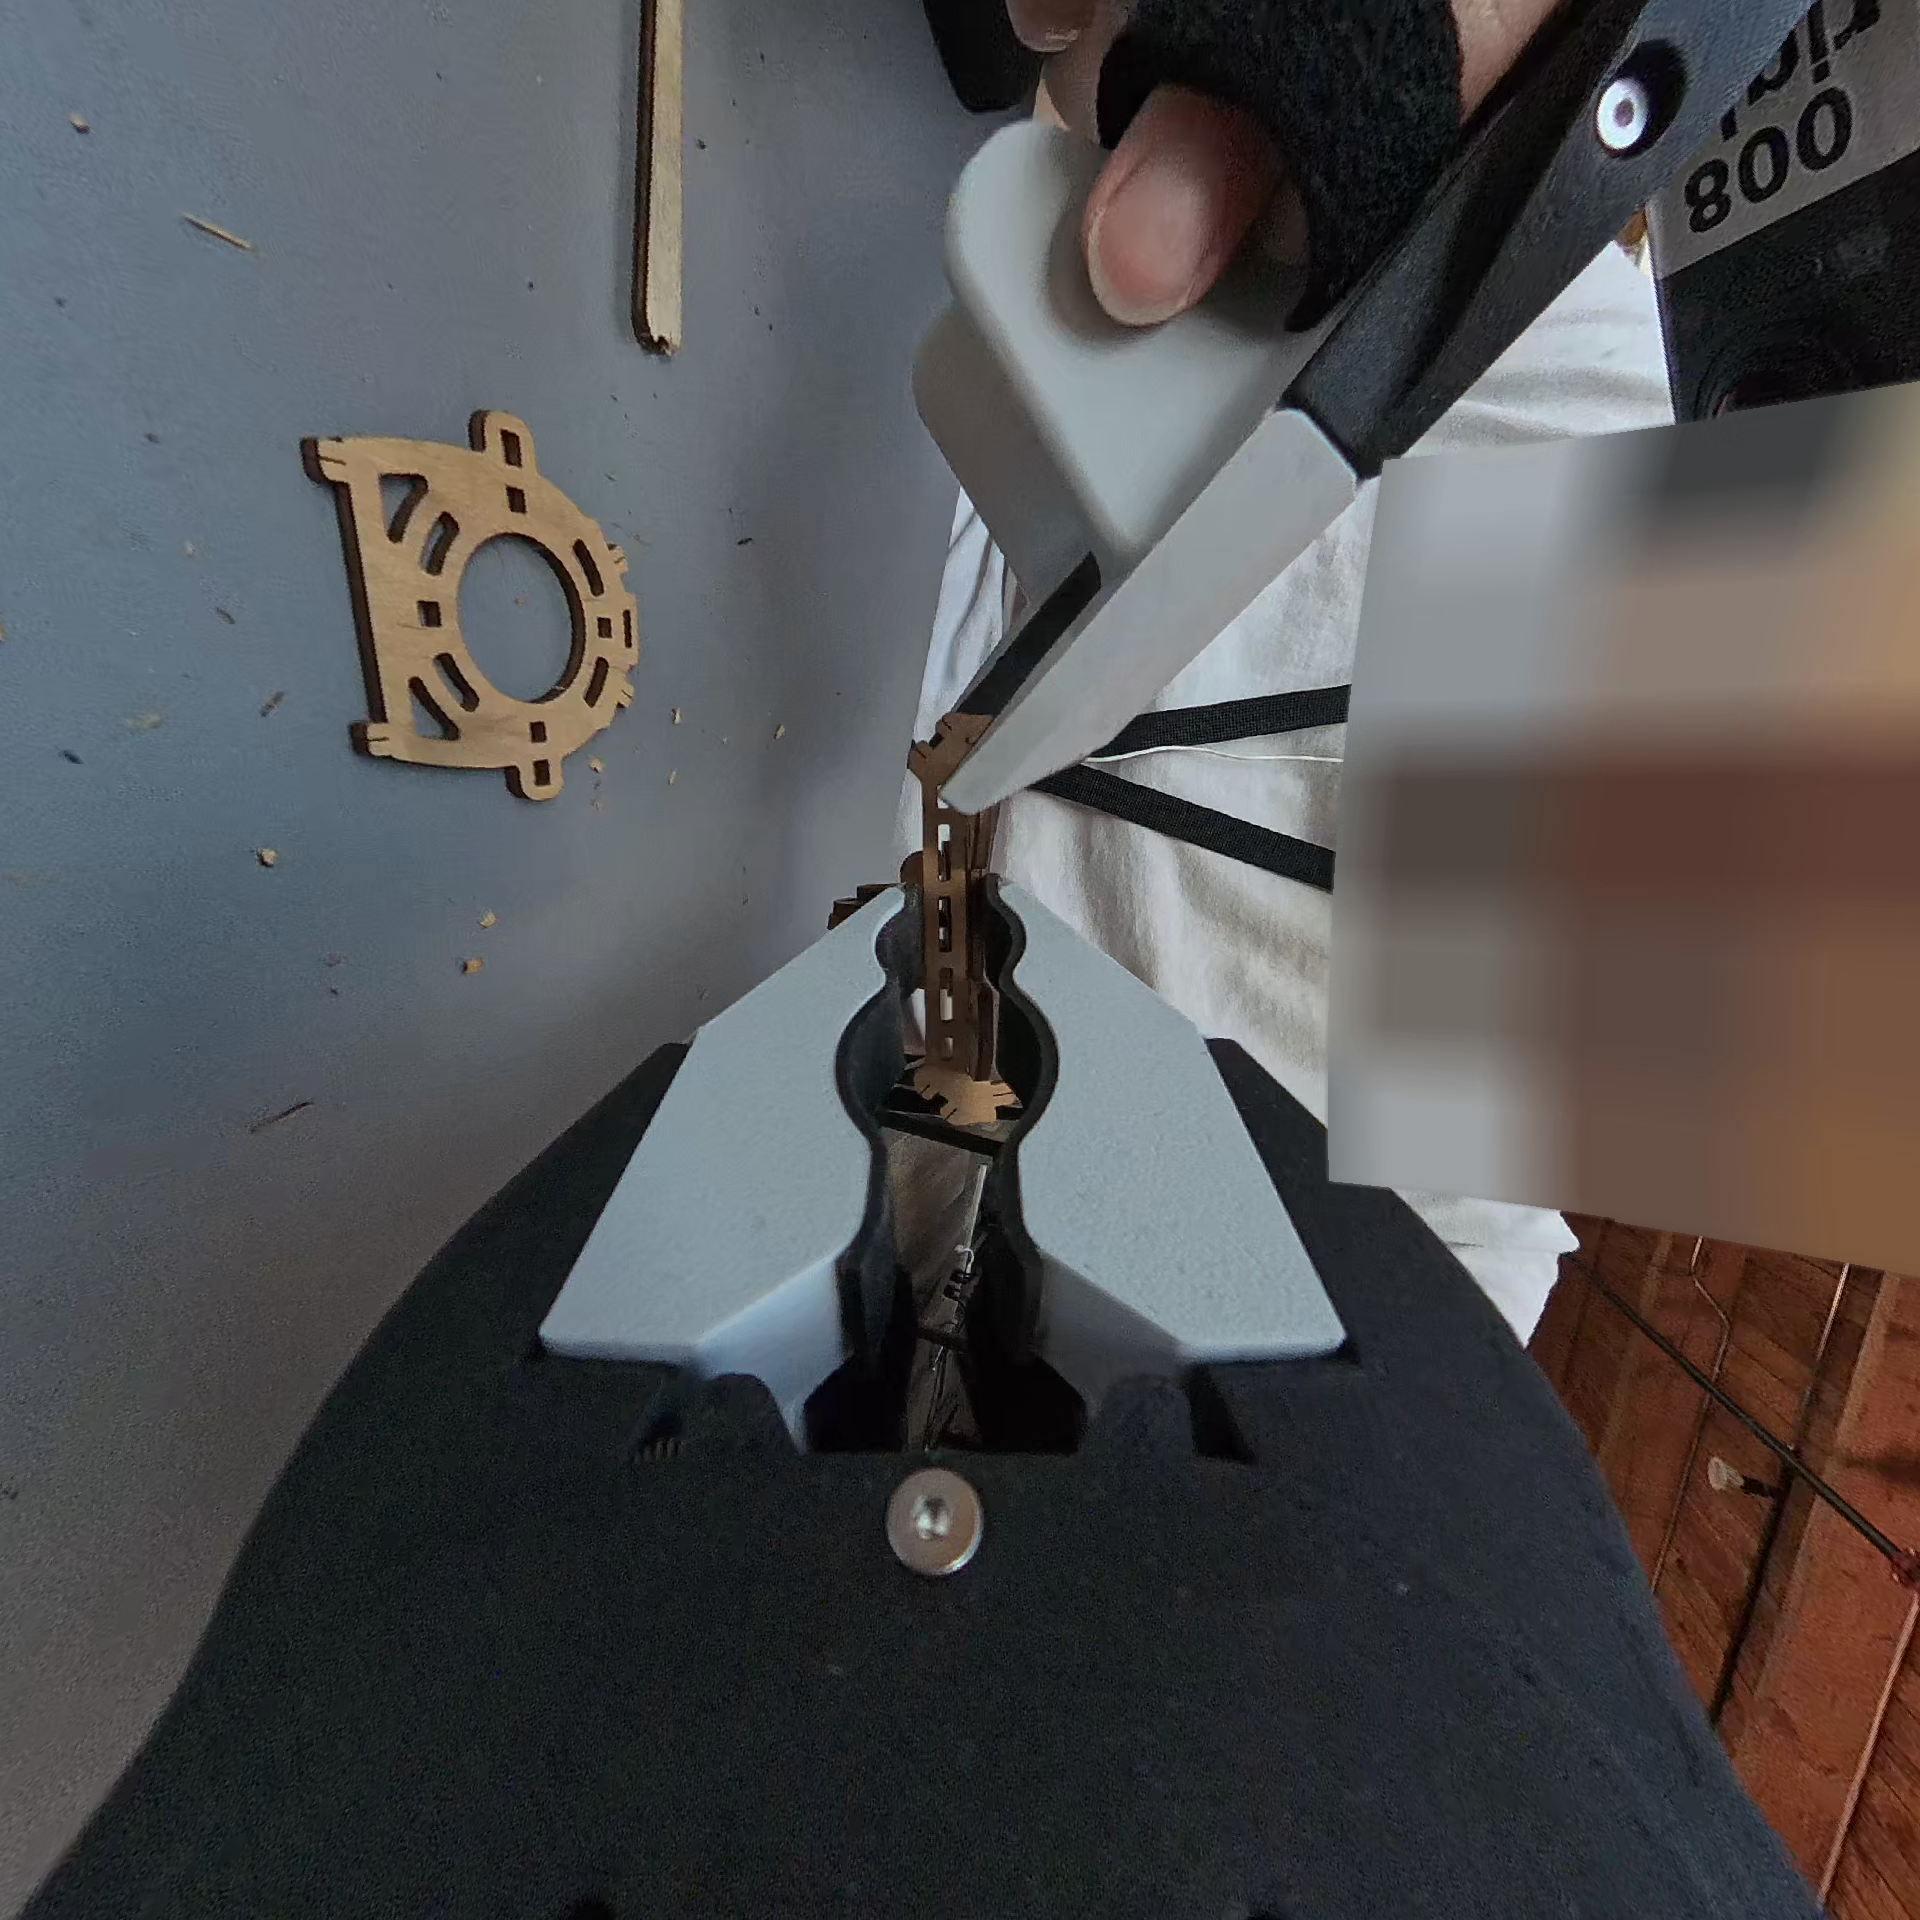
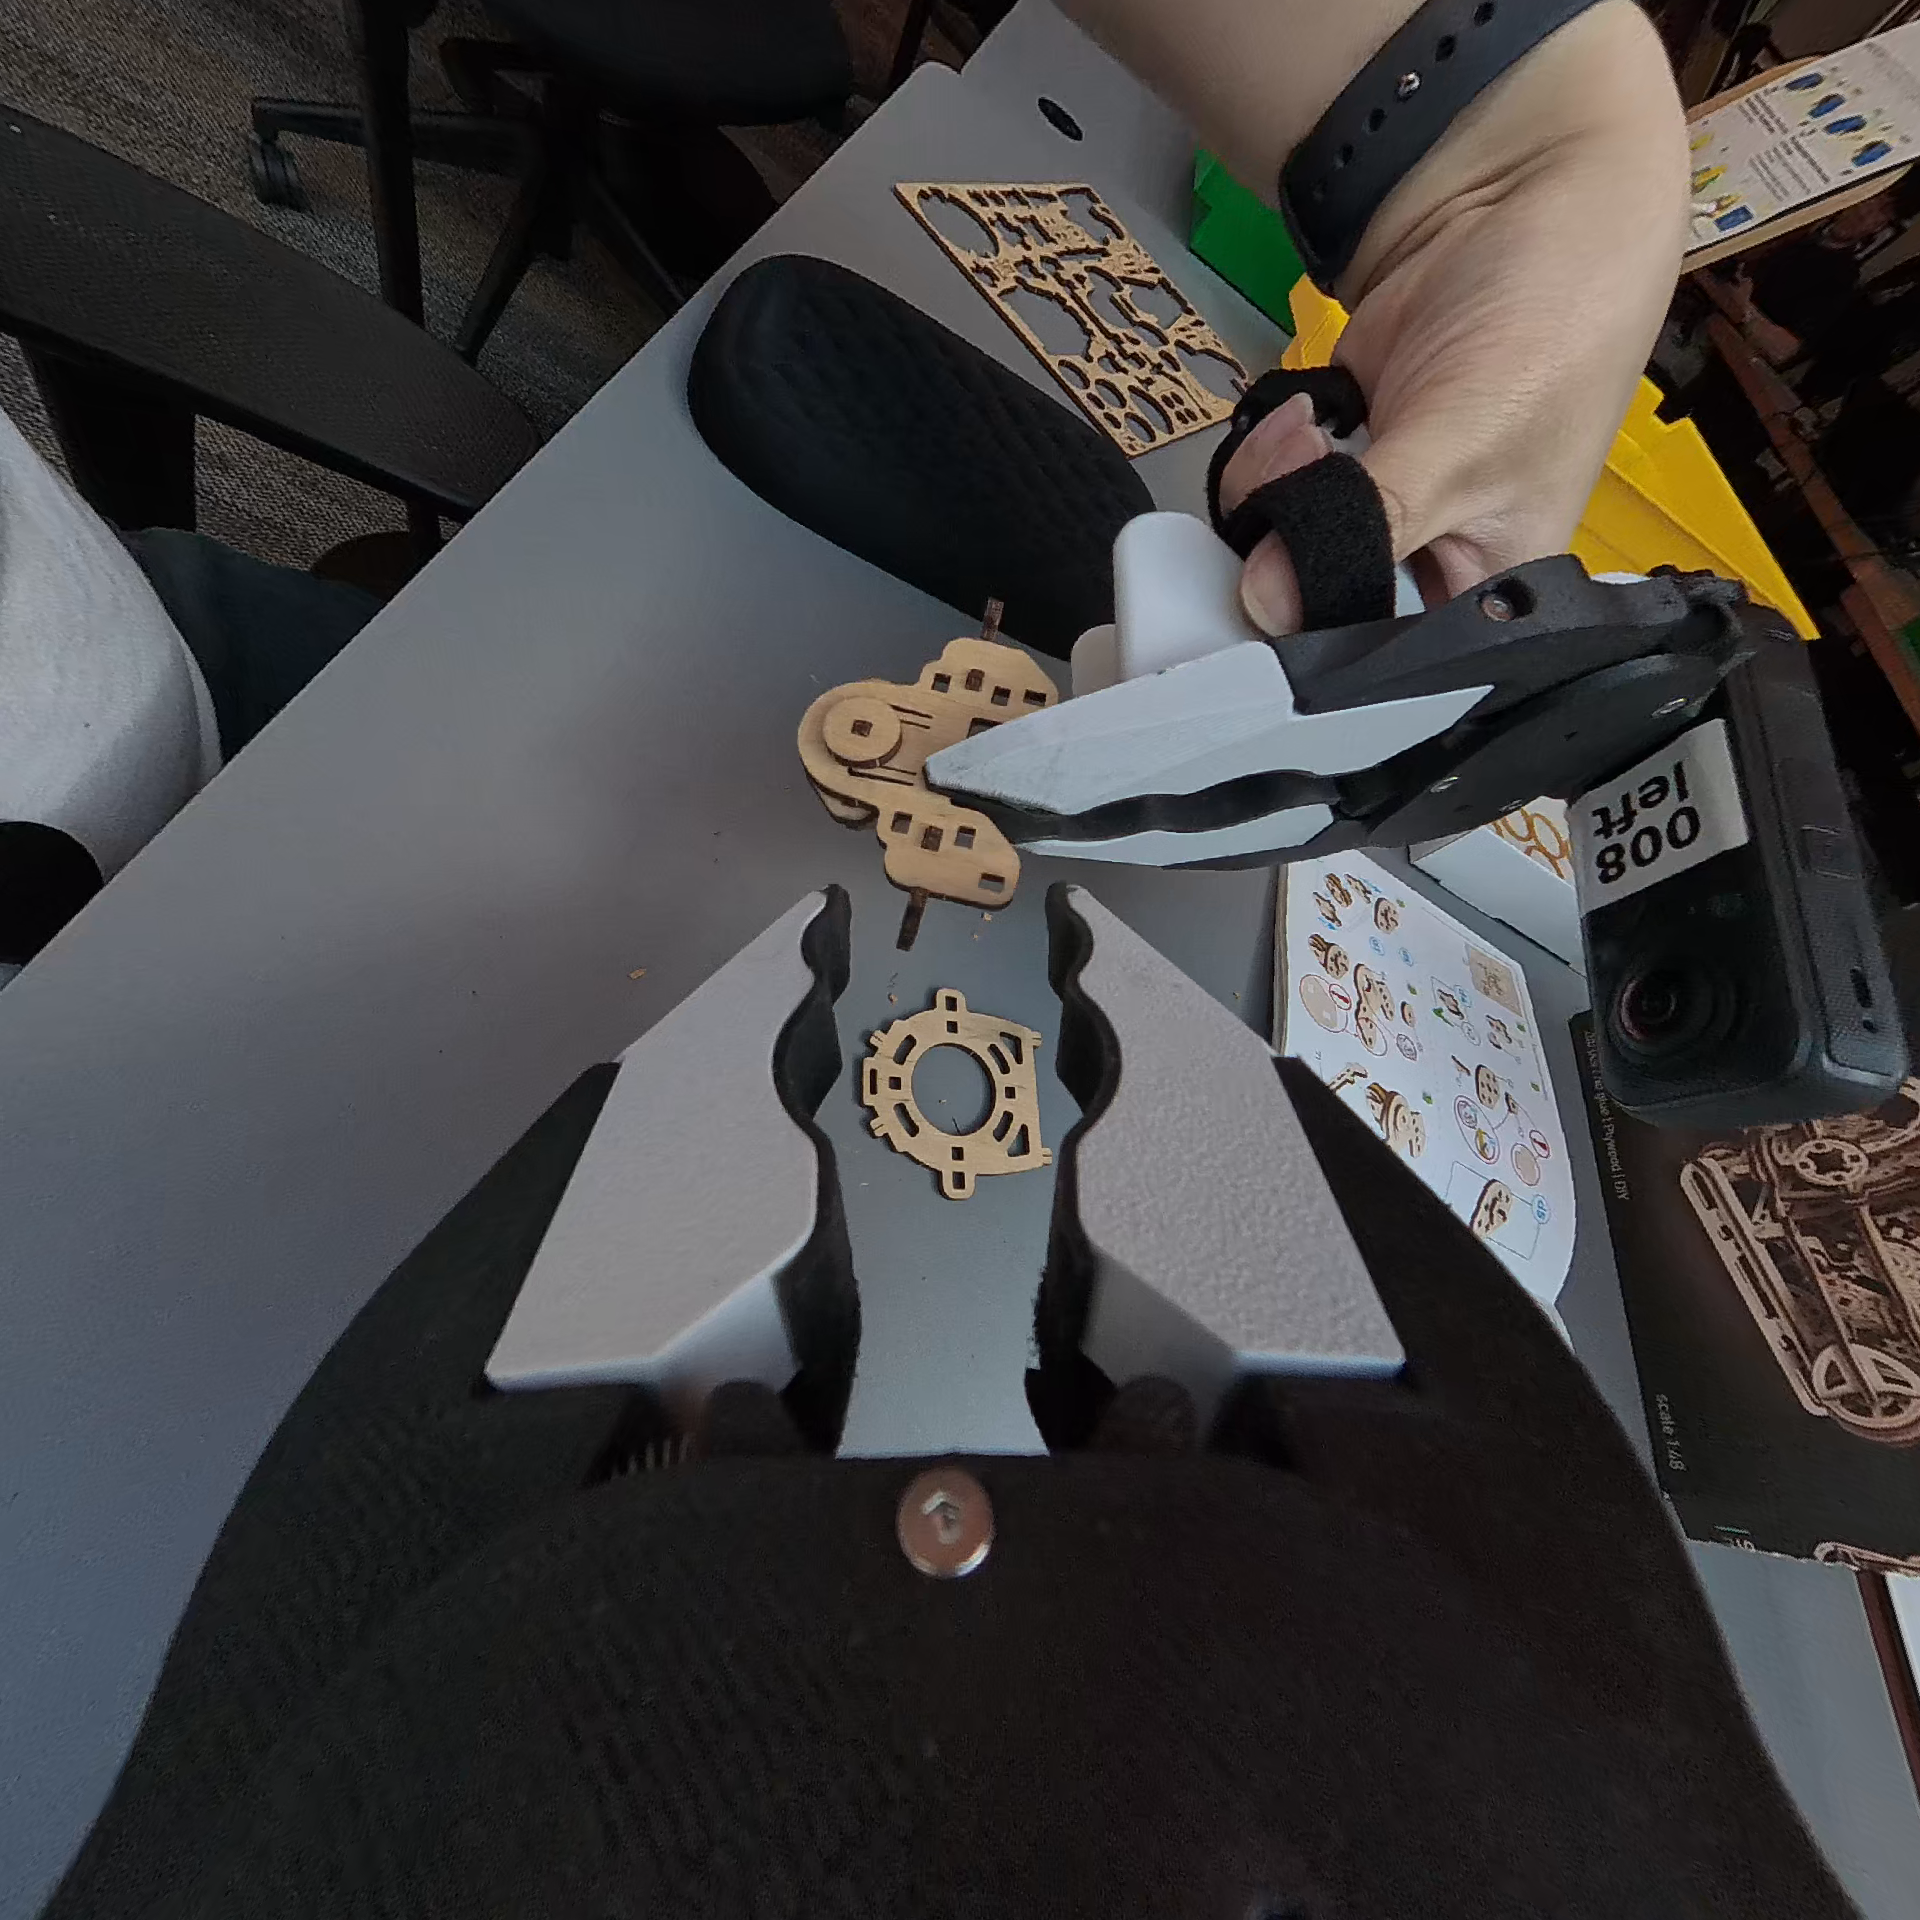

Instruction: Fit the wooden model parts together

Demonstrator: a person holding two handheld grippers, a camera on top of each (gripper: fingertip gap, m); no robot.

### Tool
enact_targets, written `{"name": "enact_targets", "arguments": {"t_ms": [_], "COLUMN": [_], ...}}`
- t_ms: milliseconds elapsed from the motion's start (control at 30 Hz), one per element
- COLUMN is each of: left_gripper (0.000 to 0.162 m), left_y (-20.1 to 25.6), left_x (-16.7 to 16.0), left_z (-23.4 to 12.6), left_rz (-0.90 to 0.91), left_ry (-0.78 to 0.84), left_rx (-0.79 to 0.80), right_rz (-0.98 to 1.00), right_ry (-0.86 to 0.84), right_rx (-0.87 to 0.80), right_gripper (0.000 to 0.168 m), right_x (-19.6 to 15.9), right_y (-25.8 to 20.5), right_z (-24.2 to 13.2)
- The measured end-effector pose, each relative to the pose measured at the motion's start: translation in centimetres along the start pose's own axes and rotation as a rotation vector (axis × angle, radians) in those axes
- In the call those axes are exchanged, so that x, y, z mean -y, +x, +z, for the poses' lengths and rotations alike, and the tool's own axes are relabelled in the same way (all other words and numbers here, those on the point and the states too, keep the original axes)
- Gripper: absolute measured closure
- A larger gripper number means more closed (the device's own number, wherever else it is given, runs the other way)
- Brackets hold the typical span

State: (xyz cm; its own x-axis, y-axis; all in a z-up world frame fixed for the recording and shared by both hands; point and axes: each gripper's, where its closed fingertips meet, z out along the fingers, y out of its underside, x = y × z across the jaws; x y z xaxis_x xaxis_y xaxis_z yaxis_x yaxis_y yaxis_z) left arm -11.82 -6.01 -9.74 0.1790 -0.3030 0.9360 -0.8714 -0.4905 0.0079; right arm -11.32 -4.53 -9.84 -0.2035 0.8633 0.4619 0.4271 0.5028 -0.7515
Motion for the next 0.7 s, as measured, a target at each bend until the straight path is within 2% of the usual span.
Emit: {"name": "enact_targets", "arguments": {"t_ms": [167,433,567,667,700], "left_gripper": [0.154,0.153,0.141,0.154,0.154], "left_y": [-0.5,-0.8,-1.0,-2.3,-2.8], "left_x": [0.0,-0.1,0.1,-0.1,-0.2], "left_z": [-0.1,-0.3,-1.2,-2.0,-2.2], "left_rz": [-0.028,-0.060,-0.073,-0.055,-0.058], "left_ry": [-0.013,0.012,0.082,0.134,0.154], "left_rx": [-0.016,-0.062,-0.084,-0.031,-0.017], "right_rz": [-0.040,-0.045,0.003,0.072,0.101], "right_ry": [-0.029,-0.049,-0.042,-0.072,-0.086], "right_rx": [0.007,-0.016,-0.040,-0.036,-0.032], "right_gripper": [0.143,0.144,0.147,0.147,0.147], "right_x": [-0.5,-0.6,-0.5,-1.4,-1.8], "right_y": [-0.3,-0.1,0.6,0.9,1.0], "right_z": [0.4,0.8,1.1,2.0,2.4]}}
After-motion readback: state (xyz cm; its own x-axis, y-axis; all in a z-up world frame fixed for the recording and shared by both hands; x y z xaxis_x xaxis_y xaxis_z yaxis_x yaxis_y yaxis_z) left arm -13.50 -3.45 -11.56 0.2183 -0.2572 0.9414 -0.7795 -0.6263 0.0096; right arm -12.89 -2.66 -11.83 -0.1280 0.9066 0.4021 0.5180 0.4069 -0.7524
